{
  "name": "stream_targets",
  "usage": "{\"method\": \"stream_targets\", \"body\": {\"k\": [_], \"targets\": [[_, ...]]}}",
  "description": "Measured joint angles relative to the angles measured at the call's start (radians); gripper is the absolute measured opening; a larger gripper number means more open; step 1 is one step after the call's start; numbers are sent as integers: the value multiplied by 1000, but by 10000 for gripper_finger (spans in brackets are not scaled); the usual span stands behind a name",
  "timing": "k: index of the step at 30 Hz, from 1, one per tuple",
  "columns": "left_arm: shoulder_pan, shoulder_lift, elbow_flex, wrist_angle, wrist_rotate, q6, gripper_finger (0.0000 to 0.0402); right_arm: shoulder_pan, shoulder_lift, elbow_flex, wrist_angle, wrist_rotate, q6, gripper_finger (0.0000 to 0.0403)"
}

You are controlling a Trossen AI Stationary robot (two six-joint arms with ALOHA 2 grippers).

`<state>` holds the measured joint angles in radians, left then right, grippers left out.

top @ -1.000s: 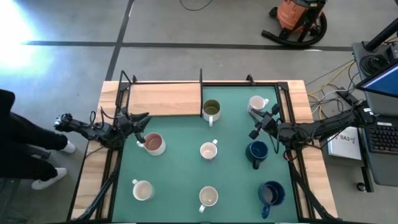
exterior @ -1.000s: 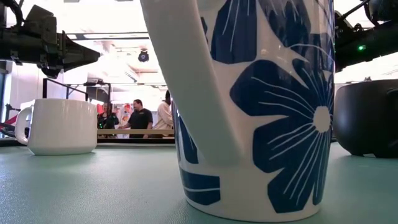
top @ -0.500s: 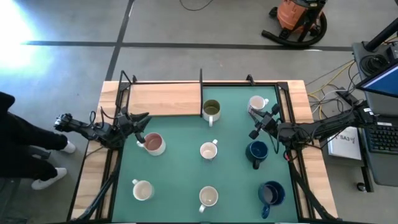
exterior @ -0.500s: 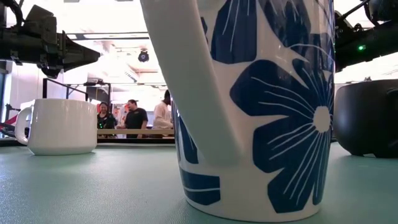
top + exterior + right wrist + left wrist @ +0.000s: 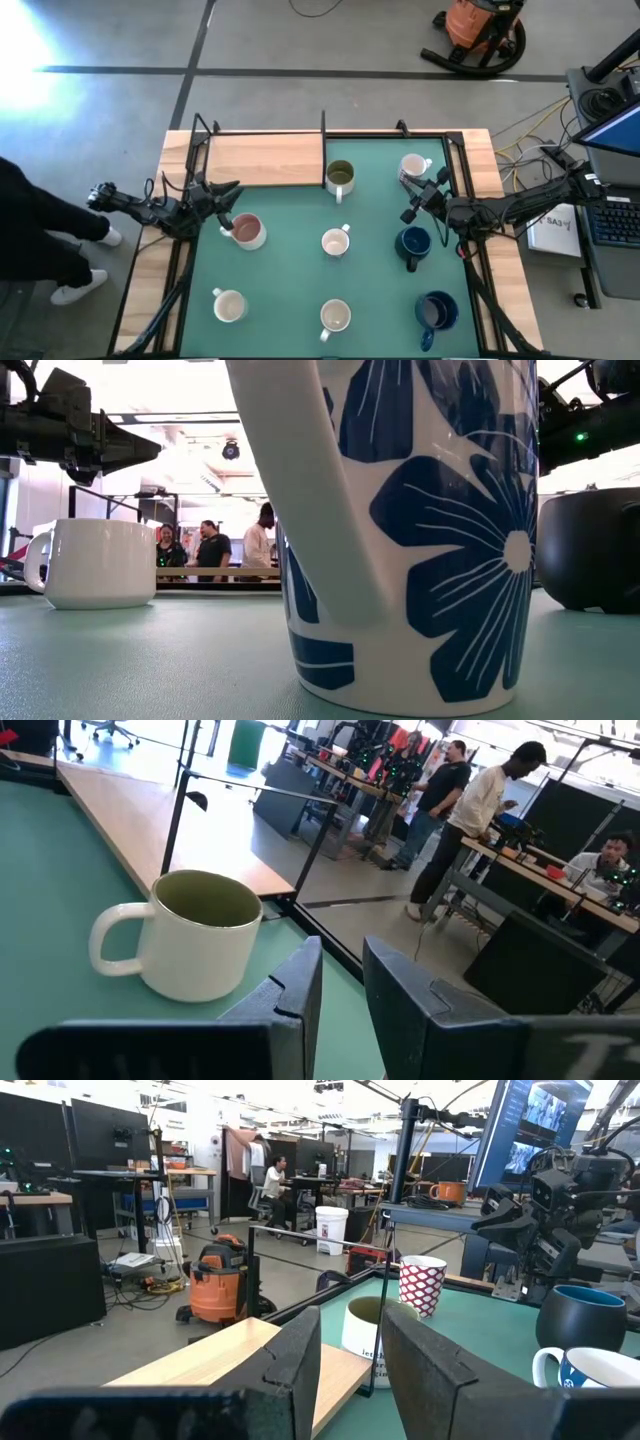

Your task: Place coffee mugs

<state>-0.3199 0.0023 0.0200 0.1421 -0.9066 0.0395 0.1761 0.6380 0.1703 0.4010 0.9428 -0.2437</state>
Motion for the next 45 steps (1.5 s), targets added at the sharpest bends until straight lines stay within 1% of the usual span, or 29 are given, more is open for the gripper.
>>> {"method": "stream_targets", "body": {"k": [26, 34, 39, 43, 45], "targets": [[0, 0, 0, 0, 0, 0, 91, 0, 0, 0, 0, 0, 2, 66], [0, 0, 0, 0, 0, 0, 91, 0, 0, 0, 0, -10, 142, 66], [0, 0, 0, 0, 0, 0, 91, 0, 0, 0, 1, -11, 314, 66], [0, 0, 0, 0, 0, 0, 91, 0, 0, 0, 24, -11, 300, 66], [0, 0, 0, 0, 0, 0, 91, 0, 0, 0, 44, -25, 333, 66]]}}
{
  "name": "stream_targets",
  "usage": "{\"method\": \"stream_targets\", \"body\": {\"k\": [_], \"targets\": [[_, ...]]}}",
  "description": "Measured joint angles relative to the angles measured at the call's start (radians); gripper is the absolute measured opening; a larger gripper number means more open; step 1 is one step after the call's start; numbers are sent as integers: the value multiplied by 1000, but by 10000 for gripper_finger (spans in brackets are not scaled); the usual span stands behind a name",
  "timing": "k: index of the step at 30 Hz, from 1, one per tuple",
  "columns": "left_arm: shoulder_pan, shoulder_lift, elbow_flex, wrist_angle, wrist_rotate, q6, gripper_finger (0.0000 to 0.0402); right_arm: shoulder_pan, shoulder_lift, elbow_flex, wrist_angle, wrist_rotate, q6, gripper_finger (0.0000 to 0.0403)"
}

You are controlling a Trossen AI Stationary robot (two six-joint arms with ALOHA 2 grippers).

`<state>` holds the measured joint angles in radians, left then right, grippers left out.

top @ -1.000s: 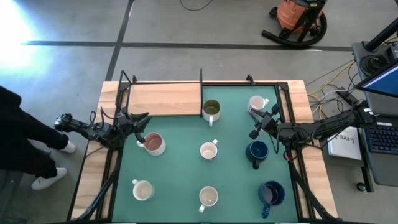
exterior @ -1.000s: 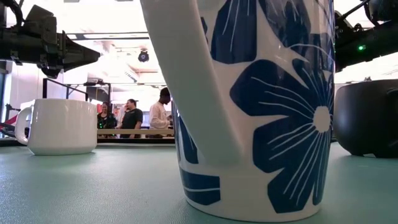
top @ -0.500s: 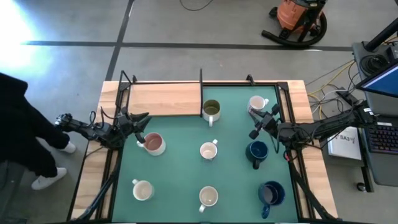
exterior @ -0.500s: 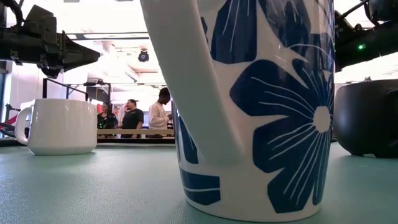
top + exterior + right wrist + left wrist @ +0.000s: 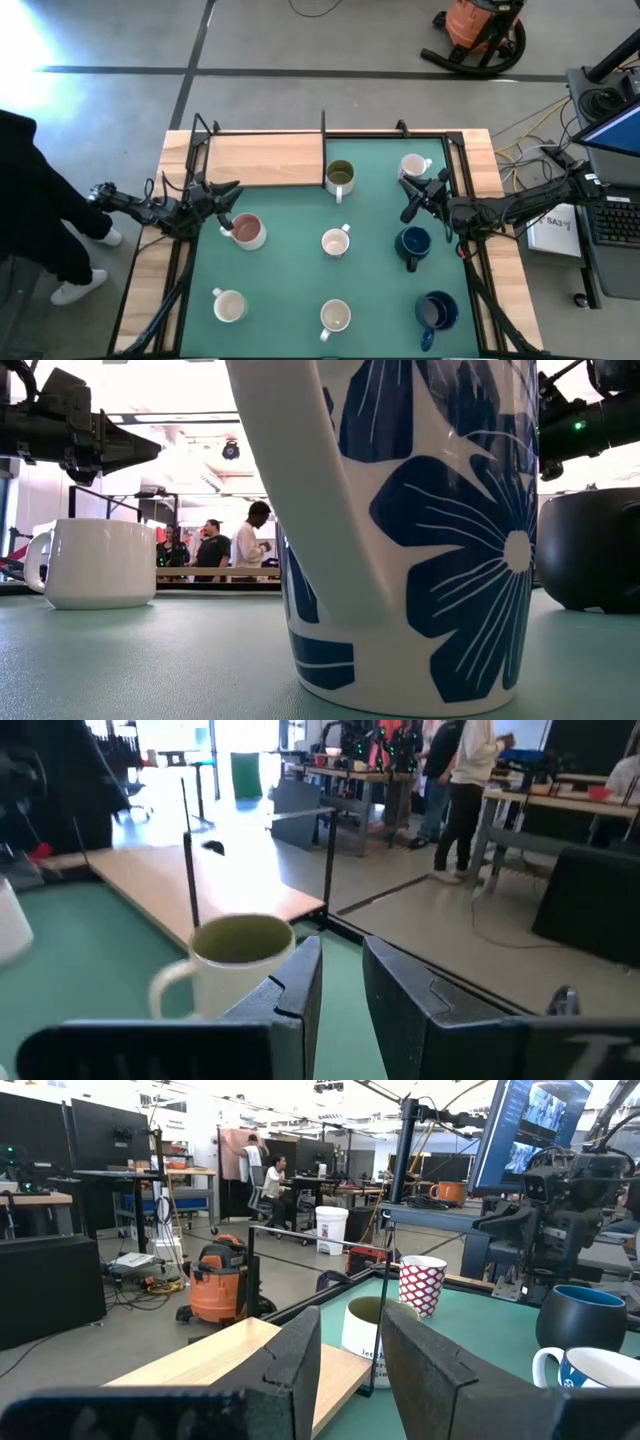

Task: Place coffee mugs
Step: Move the top blue patterned mug to the middle of the table

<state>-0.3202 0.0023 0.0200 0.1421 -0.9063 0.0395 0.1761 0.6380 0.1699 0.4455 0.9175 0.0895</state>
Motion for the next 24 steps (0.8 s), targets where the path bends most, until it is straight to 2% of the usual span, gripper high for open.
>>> {"method": "stream_targets", "body": {"k": [3, 7, 11, 15, 19, 24], "targets": [[0, 0, 0, 0, 0, 0, 91, 0, 0, 0, 25, -52, 69, 66], [0, 0, 0, 0, 0, 0, 91, 0, 0, 0, 73, -133, 77, 66], [0, 0, 0, 0, 0, 0, 91, 0, 1, 32, 83, -140, 93, 66], [0, 0, 0, 0, 0, 0, 91, 0, 22, 105, 82, -140, 29, 66], [0, 0, 0, 0, 0, 0, 91, 0, 58, 190, -5, -135, 1, 66], [0, 0, 0, 0, 0, 0, 91, 0, 122, 295, -203, -133, 101, 66]]}}
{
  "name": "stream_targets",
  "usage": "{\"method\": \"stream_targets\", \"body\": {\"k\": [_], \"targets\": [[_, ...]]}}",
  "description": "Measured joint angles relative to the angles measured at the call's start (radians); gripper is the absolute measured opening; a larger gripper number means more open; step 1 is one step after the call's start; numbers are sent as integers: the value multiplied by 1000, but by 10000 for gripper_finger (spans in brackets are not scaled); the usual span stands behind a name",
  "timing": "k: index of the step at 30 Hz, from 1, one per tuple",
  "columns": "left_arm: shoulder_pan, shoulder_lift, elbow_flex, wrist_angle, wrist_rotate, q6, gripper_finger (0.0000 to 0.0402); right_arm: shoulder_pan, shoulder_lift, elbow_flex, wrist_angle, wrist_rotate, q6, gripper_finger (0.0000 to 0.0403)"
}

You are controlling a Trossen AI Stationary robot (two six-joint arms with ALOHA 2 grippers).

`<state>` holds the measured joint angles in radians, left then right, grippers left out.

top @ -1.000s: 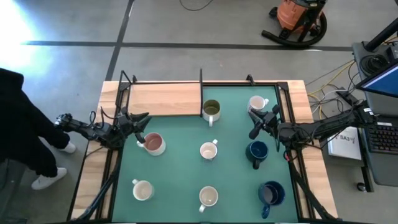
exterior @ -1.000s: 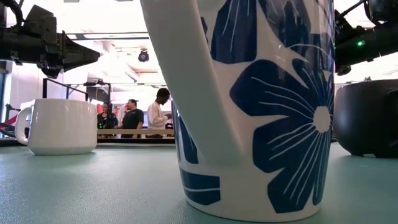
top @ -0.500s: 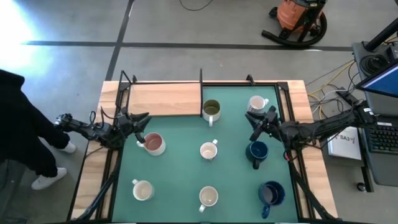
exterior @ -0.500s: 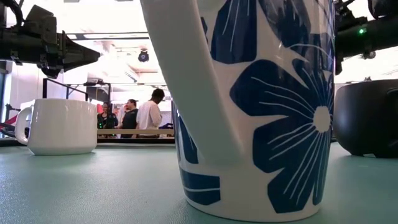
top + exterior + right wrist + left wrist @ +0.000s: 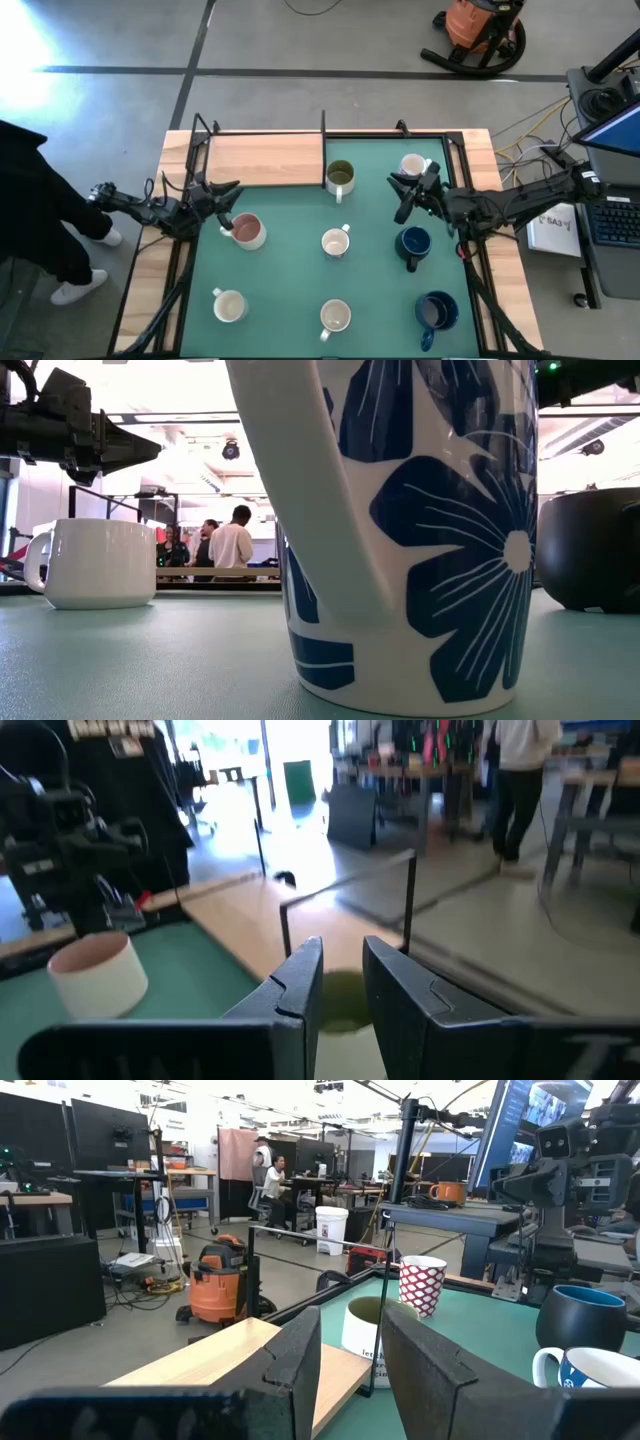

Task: Place coffee mugs
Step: Move the top blue patterned mug to the middle of the table

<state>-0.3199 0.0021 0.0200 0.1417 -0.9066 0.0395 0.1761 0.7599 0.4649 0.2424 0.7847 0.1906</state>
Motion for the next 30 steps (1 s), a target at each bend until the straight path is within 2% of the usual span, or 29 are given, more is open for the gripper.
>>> {"method": "stream_targets", "body": {"k": [4, 8, 12, 21, 30], "targets": [[0, 0, 0, 0, 0, 0, 91, 0, 58, 74, -152, -12, 123, 66], [0, 0, 0, 0, 0, 0, 91, 0, 133, 138, -248, -94, 218, 66], [0, 0, 0, 0, 0, 0, 91, 0, 220, 184, -255, -196, 253, 66], [0, 0, 0, 0, 0, 0, 91, 0, 366, 324, -370, -342, 259, 66], [0, 1, 0, 0, 0, 0, 91, 1, 433, 412, -510, -401, 344, 66]]}}
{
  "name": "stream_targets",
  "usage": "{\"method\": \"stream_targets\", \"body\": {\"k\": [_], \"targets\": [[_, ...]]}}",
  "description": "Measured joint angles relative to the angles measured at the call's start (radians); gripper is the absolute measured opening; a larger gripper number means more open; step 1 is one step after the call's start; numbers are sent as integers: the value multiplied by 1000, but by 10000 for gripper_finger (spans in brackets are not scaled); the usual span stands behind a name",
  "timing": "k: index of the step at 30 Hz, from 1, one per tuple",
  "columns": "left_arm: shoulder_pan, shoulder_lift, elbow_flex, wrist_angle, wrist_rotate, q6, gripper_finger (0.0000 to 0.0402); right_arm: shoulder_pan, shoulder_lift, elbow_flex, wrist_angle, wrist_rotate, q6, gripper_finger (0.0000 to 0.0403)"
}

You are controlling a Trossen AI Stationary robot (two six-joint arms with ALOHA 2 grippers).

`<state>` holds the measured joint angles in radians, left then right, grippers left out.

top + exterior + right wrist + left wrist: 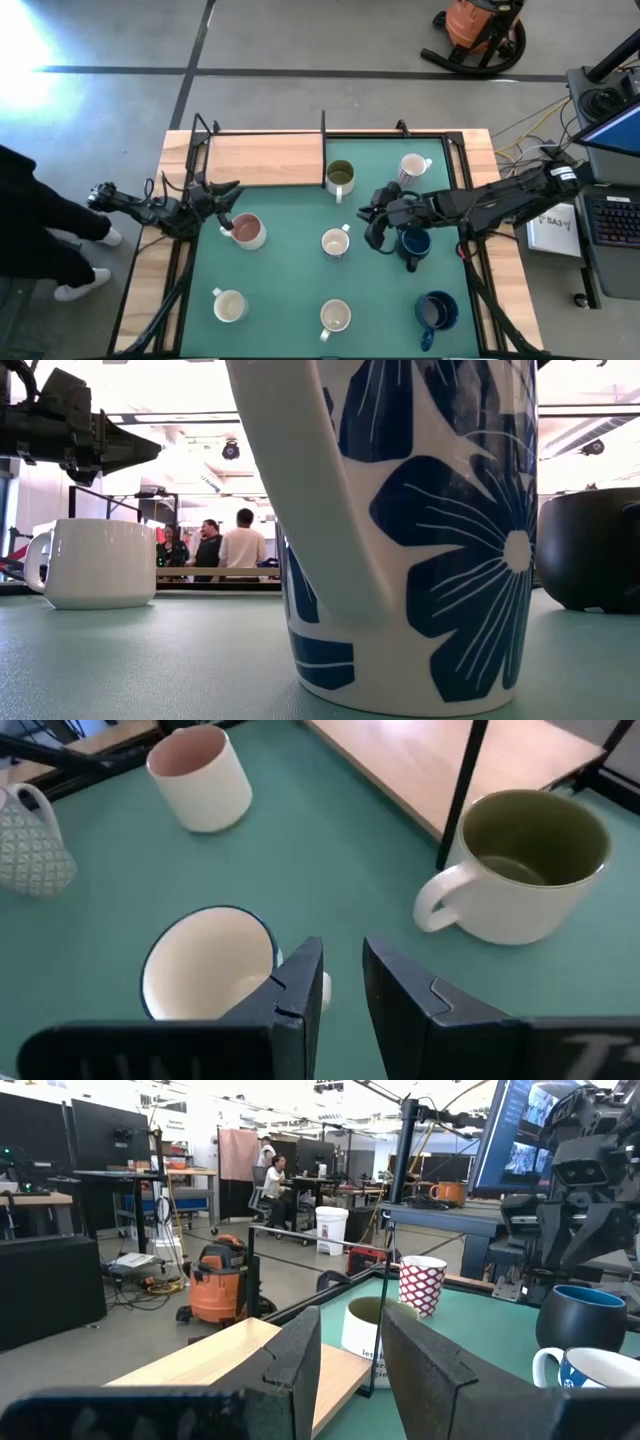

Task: Place coffee mugs
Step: Move the top blue patterned mug to the middle of the table

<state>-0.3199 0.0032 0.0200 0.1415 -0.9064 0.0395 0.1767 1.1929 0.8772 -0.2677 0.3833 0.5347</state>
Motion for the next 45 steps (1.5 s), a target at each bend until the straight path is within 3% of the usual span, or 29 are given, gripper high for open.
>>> {"method": "stream_targets", "body": {"k": [11, 15, 21, 28, 38, 45], "targets": [[0, 1, 0, 0, 0, 0, 91, 1, 154, 127, -17, -157, 44, 50], [0, 2, 0, 0, 0, 0, 91, 0, 233, 203, -63, -235, 44, 79], [0, 2, 0, 0, 0, 0, 91, -7, 349, 393, -345, -226, 48, 134], [0, 2, 0, 0, 0, 0, 91, -7, 462, 511, -488, -225, 49, 163], [0, 2, 0, 0, 0, 0, 91, -49, 529, 516, -509, -216, 42, 159], [0, 3, 0, 0, 0, 0, 91, -51, 528, 515, -503, -227, 42, 115]]}}
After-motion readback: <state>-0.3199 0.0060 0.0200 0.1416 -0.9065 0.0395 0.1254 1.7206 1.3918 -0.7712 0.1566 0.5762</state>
